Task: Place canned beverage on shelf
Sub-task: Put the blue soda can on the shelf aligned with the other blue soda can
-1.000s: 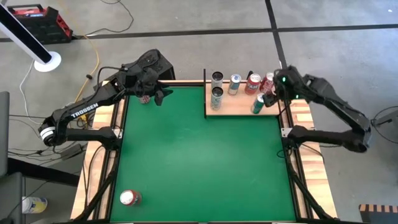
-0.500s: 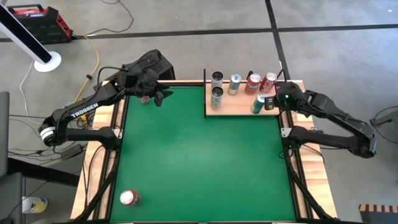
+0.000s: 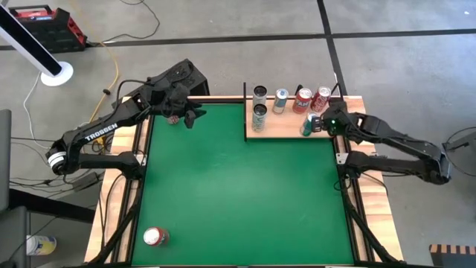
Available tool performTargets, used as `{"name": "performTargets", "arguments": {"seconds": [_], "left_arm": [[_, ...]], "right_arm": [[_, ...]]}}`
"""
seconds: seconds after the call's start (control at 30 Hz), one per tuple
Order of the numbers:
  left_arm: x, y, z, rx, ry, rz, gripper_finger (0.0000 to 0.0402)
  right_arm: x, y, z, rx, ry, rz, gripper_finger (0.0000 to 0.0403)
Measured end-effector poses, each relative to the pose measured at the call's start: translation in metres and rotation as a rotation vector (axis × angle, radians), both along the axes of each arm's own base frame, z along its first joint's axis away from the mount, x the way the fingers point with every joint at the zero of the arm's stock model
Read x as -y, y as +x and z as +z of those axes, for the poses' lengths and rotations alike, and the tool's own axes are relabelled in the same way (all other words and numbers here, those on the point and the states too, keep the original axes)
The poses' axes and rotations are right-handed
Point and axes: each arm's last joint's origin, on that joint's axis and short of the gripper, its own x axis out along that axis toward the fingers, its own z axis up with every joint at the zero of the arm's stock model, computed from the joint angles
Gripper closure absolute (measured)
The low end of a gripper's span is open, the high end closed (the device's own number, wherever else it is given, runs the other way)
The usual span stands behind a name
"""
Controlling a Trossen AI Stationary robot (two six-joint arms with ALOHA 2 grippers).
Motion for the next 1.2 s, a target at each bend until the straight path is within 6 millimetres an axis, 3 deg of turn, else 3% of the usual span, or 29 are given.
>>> {"name": "performTargets", "arguments": {"seconds": [0.4, 1.2], "left_arm": [[0.0, 0.0, -0.001, -0.004, -0.005, -0.001, 0.02], [0.009, 0.004, -0.005, -0.057, 0.005, -0.045, 0.02]], "right_arm": [[-0.001, 0.015, -0.008, -0.016, 0.044, 0.009, 0.0384], [0.017, 0.079, -0.029, 0.079, 0.061, 0.116, 0.0385]]}}
